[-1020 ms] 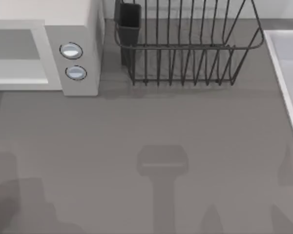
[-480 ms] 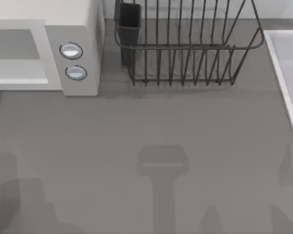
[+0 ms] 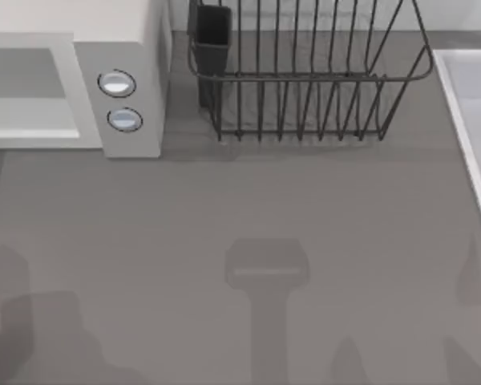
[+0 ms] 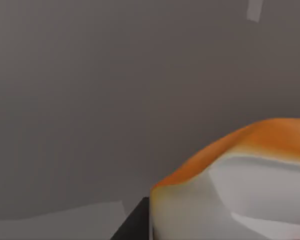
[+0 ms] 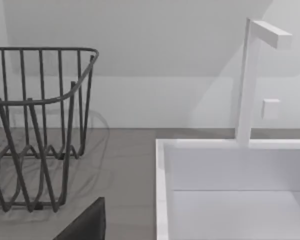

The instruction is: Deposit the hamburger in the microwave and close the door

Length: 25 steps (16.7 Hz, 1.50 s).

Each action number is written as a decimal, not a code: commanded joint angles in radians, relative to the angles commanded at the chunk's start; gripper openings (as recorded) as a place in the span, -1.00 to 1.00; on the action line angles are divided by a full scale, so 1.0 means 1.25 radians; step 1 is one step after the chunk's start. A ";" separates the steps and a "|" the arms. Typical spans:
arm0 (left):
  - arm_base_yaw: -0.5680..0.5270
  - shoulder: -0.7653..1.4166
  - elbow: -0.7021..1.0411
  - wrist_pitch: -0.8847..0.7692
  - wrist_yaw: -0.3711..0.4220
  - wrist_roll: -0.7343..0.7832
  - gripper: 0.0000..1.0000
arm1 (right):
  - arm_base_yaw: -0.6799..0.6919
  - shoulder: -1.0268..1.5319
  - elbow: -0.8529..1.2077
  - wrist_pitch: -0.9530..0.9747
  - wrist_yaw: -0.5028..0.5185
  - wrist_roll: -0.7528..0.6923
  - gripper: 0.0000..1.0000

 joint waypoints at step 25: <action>-0.028 0.001 0.195 -0.078 0.024 -0.177 -1.00 | 0.000 0.000 0.000 0.000 0.000 0.000 1.00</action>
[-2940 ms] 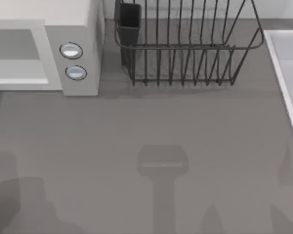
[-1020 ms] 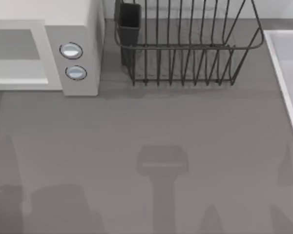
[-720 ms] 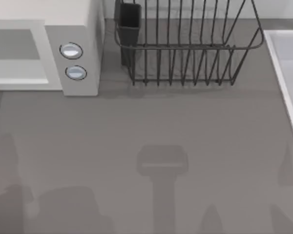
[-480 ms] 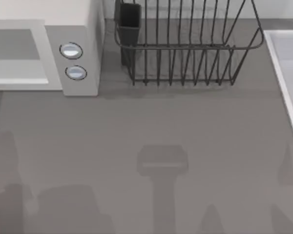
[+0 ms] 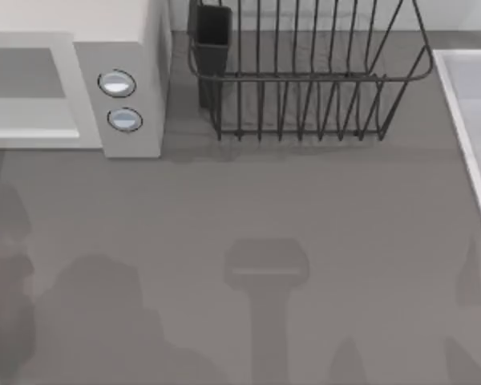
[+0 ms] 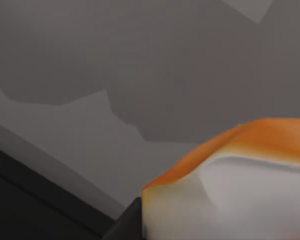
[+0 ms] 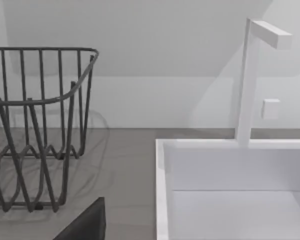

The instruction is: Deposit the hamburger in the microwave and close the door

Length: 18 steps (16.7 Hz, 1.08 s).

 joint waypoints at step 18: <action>-0.057 0.233 -0.022 0.655 0.048 -0.466 -1.00 | 0.000 0.000 0.000 0.000 0.000 0.000 1.00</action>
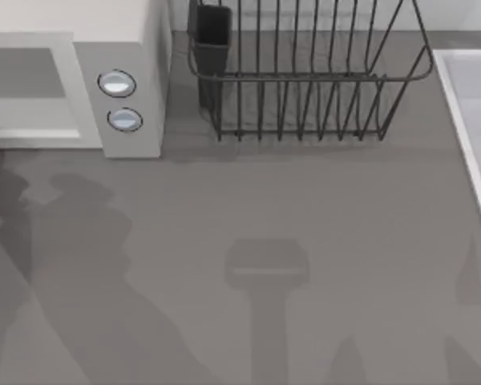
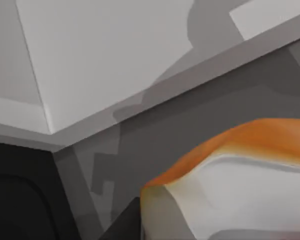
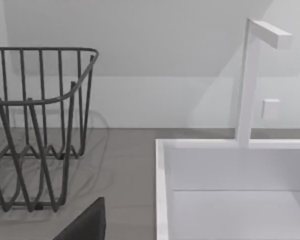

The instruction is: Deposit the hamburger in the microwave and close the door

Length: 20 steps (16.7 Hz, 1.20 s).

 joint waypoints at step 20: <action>-0.074 0.221 -0.038 0.693 0.057 -0.500 -1.00 | 0.000 0.000 0.000 0.000 0.000 0.000 1.00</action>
